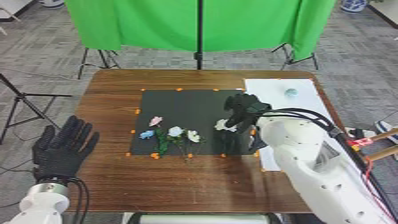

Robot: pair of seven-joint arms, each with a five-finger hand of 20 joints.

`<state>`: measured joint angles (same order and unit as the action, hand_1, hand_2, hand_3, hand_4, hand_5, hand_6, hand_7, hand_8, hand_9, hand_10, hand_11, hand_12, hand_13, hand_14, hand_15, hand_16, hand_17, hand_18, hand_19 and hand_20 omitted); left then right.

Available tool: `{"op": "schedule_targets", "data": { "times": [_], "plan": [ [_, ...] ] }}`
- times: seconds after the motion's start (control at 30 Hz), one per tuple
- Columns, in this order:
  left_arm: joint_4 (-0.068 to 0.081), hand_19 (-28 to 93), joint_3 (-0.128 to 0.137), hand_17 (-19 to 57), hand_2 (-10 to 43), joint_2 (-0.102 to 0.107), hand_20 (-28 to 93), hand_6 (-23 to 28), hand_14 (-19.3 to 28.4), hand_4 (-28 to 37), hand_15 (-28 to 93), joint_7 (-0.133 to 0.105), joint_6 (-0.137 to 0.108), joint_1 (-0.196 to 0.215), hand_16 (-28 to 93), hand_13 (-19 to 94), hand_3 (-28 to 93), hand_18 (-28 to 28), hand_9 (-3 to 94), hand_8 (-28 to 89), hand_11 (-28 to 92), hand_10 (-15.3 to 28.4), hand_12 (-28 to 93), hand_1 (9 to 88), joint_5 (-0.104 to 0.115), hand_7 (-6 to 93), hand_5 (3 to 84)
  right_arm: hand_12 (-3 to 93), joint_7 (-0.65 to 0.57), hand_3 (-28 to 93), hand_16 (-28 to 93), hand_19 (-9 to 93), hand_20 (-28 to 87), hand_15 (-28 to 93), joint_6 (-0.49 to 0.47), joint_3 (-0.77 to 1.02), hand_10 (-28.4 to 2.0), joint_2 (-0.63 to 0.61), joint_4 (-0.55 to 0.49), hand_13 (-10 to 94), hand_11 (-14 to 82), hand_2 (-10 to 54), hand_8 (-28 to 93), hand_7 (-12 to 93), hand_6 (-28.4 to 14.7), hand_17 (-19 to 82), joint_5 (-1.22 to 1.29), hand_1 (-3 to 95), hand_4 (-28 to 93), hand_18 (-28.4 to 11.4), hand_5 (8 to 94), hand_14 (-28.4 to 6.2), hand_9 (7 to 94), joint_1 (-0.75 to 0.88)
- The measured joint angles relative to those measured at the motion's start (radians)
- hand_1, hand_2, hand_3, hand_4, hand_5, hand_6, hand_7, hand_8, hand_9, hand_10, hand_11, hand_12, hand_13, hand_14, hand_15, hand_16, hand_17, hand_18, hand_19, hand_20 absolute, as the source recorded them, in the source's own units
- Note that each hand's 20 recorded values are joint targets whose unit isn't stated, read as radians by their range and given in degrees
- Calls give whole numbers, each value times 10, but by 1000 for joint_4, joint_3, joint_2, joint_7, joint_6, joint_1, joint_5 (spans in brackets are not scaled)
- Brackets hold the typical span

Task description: Arrange flowers

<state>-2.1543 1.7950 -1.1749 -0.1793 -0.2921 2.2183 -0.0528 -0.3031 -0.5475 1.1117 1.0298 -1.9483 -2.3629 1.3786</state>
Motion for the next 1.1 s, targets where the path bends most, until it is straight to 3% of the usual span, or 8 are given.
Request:
{"op": "schedule_targets", "data": {
  "times": [0.17,0.33,0.53,0.63,0.73,0.87,1.0,1.1],
  "plan": [
    [3,357,0,-50,127,-1,194,90,147,-283,418,0,22,0,-48,273,727,150,387,-83,245,148,142,299,-14,153,463,132,-124,802,87,568,135,309,130,33,-212,9,54,255,130,-95,-119,166,-75,176,83,449,-283,-236,420,-210,340,-28],
    [18,353,-2,-50,128,-1,194,89,147,-282,412,5,132,-1,-41,278,728,150,387,-80,241,148,145,296,-70,149,461,122,-75,809,83,528,126,256,349,107,-186,56,290,159,103,-95,-130,183,-52,84,26,456,-283,-207,380,-197,275,-113],
    [18,348,-9,-49,131,0,194,88,147,-282,408,1,139,-3,-36,285,726,149,389,-78,236,147,148,297,-72,147,461,114,28,807,84,527,130,242,172,224,-176,102,473,156,91,-95,-134,185,-44,70,-188,473,-283,-213,371,-194,260,-208],
    [18,349,-17,-49,132,2,195,88,148,-282,408,1,139,-6,-35,286,725,149,389,-78,235,147,149,297,-75,147,462,100,-9,808,91,569,151,246,26,232,-136,117,527,197,99,-95,-141,189,-18,112,-212,495,-283,-230,349,-182,264,-252],
    [18,348,-24,-48,132,5,196,88,149,-283,408,3,139,-9,-34,286,725,149,389,-77,234,147,149,297,-102,147,462,78,-41,804,99,601,173,243,-10,260,-121,144,580,216,108,-95,-151,182,-2,139,-220,530,-282,-238,332,-172,259,-268],
    [18,346,-34,-49,135,7,196,89,150,-282,408,13,139,-14,-33,285,723,149,389,-78,234,147,150,297,-158,146,463,98,-53,792,145,723,248,377,13,284,-134,165,627,392,124,-95,-149,186,2,256,-260,572,-283,-222,380,-142,342,-256],
    [18,348,-38,-49,145,8,198,88,149,-283,410,19,139,-19,-33,287,718,149,392,-78,235,149,150,299,-160,146,463,186,-98,659,352,797,305,492,56,287,-154,166,629,565,239,-95,-138,201,-21,370,-239,633,-282,-171,476,-72,532,-220],
    [18,349,-36,-49,147,8,198,88,149,-283,411,24,139,-19,-34,289,718,149,391,-78,233,149,149,299,-160,146,464,396,-133,609,413,804,341,516,90,292,-118,163,619,623,160,-83,-60,258,-24,402,-184,656,-283,-162,577,-70,671,-211]
  ]
}}
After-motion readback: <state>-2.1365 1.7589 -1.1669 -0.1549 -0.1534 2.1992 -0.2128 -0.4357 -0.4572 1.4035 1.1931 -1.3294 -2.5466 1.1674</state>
